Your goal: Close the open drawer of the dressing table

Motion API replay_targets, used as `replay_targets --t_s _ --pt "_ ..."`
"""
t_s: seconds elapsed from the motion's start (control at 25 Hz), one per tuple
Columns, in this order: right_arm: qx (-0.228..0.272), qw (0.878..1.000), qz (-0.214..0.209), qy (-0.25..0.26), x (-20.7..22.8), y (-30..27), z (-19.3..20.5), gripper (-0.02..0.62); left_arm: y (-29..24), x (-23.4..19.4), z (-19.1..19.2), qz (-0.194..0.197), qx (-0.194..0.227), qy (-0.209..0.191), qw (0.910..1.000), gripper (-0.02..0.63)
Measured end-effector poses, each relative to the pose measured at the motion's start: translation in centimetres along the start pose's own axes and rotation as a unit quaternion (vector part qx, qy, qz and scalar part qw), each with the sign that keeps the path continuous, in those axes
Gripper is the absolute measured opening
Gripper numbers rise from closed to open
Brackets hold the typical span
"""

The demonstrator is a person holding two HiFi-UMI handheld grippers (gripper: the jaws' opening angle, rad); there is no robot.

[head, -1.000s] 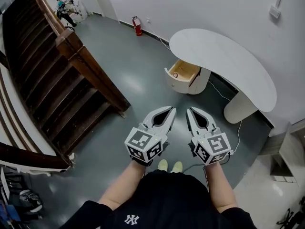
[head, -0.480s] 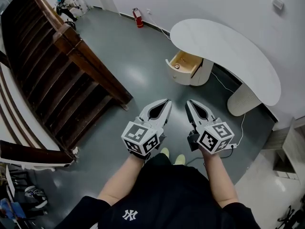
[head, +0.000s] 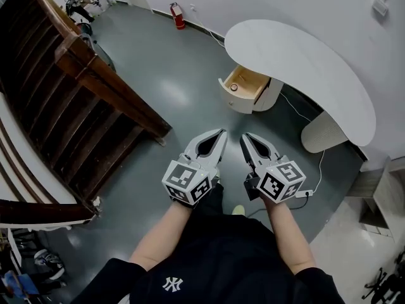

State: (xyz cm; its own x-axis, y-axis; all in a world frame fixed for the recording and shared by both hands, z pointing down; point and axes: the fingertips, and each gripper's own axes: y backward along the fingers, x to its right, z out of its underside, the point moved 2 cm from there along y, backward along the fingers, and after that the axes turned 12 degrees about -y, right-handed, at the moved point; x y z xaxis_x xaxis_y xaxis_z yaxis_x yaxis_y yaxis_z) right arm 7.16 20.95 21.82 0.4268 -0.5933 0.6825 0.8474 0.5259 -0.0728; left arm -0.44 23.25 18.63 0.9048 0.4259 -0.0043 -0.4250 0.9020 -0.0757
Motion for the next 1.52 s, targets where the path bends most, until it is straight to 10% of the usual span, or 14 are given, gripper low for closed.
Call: replay_targets --t_s 0.68,1.52 --pt "0.006 0.98 0.101 -0.168 17.4 -20.9 1.8 0.071 -14.3 -19.2 11.0 0.067 -0.049 0.004 0.9966 0.009" --pt "0.077 0.883 0.218 -0.408 44.9 -29.8 19.8 0.102 -25.1 -24.9 30.2 0.076 -0.125 0.058 0.9875 0.009"
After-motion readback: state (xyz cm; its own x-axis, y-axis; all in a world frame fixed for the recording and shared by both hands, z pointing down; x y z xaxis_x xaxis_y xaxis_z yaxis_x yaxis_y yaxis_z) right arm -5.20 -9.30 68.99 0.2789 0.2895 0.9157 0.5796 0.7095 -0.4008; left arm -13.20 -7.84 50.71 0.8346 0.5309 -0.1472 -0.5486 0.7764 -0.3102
